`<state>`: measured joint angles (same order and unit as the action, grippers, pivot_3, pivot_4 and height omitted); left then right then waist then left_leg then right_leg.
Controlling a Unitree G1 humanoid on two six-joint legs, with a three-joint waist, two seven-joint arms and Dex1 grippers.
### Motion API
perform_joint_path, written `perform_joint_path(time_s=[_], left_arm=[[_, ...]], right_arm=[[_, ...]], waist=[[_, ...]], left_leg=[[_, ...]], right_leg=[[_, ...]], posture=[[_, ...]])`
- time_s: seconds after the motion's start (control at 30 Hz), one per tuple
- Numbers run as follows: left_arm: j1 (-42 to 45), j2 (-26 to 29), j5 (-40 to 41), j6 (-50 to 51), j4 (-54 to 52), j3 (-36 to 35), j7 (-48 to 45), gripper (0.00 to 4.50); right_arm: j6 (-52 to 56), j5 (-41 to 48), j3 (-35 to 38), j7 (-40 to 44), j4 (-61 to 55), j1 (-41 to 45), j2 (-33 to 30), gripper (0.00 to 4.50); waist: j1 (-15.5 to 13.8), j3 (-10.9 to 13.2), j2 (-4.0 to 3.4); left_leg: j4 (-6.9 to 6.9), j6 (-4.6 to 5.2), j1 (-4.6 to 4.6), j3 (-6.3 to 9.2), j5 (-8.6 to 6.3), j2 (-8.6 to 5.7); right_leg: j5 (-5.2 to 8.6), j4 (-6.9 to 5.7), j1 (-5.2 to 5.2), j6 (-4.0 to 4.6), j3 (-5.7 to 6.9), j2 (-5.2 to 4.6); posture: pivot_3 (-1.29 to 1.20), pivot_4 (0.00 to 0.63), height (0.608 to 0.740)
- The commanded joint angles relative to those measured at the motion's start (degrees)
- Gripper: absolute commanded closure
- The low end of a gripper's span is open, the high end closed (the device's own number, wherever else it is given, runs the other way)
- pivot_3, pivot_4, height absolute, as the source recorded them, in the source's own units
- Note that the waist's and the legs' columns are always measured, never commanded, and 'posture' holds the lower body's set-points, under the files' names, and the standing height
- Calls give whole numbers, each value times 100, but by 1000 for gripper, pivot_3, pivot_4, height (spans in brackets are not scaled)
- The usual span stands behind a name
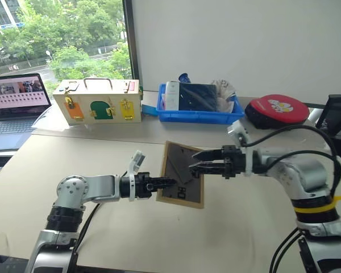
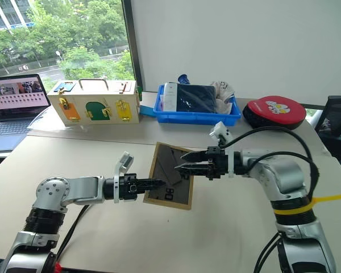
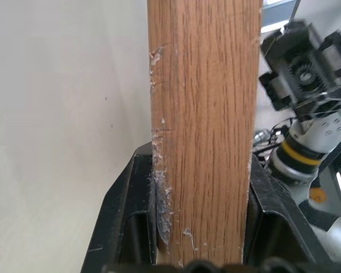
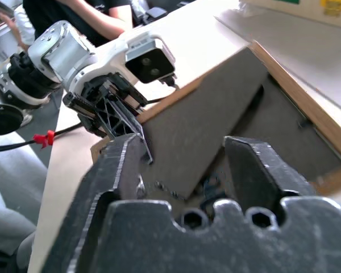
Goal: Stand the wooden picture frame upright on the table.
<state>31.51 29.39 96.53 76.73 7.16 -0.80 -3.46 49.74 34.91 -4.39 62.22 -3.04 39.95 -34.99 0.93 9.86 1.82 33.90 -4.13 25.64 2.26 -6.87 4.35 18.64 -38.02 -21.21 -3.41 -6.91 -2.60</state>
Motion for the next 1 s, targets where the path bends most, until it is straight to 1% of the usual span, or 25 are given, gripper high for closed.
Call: perform_joint_path(time_s=[0.03, 0.23, 0.4, 0.47, 0.57, 0.7, 0.8, 0.87, 0.97, 1.0], left_arm=[[92, -5, -98, 49, -225, -107, -346, 3336], [130, -32, -344, 86, -198, -216, -467, 3336], [63, 27, -442, 74, -76, -399, -493, 3336], [18, 32, -552, 81, -93, -425, -542, 3336], [-163, 54, -731, 91, -141, -443, -581, 3336], [-276, -15, -685, 51, -158, -552, -549, 3336], [-251, -102, -288, 18, -120, -663, -364, 3336], [-192, -173, 151, -115, 4, -829, -119, 3336], [-141, -151, 1258, -338, 436, -935, 440, 3336], [-94, -178, 1502, -286, 678, -1034, 476, 3336]], right_arm=[[-430, -338, -266, 42, 341, 159, 125, 73], [-387, -308, -628, 406, 191, 68, 230, 73], [-477, 319, -117, 684, -368, -81, 282, 73], [-900, 183, -7, 695, -499, -188, 228, 73], [-1295, -33, 92, 709, -730, -416, -15, 73], [-1473, -211, 178, 541, -847, -653, -299, 73], [-2179, -930, 273, 100, -415, -804, -520, 73], [-2596, -1375, 480, -407, -132, -917, -612, 73], [-2796, -1365, 1027, -918, -94, -1089, -534, 73], [-3267, -1621, 1142, -1172, -22, -1220, -516, 73]], waist=[[1, 0, -1], [-2, 2, -2], [-2, 2, -3], [-4, 2, -3], [-17, 2, -3], [-10, 2, -3], [15, 2, -3], [1, 2, -3], [-11, 3, -2], [-13, 3, -2]], left_leg=[[0, 0, 1, 0, 0, 0], [0, 0, 16, 1, 0, 0], [0, -1, 19, 1, 1, 0], [1, -1, 20, 1, 1, 0], [3, -1, 20, 2, 1, 0], [2, -1, 21, 2, 1, 0], [4, -1, 20, 3, 1, 1], [7, -1, 19, 3, 2, 1], [7, -1, 21, 3, 1, 0], [6, -1, 22, 3, 2, 0]], right_leg=[[0, -1, -2, 0, 0, 0], [0, -2, -13, 0, 1, 0], [0, -4, -16, 0, 2, 0], [0, -4, -16, 0, 2, 0], [0, -2, -15, 0, 4, -1], [0, -4, -17, 0, 3, -1], [0, -6, -17, 0, 2, 0], [-1, -7, -16, 0, 2, 0], [-1, -5, -16, 0, 1, -1], [-1, -6, -17, 0, 1, -1]], posture=[[0, 150, 726], [0, 150, 726], [0, 150, 726], [0, 150, 726], [0, 150, 726], [0, 150, 726], [0, 150, 726], [0, 150, 726], [0, 150, 726], [0, 150, 726]])
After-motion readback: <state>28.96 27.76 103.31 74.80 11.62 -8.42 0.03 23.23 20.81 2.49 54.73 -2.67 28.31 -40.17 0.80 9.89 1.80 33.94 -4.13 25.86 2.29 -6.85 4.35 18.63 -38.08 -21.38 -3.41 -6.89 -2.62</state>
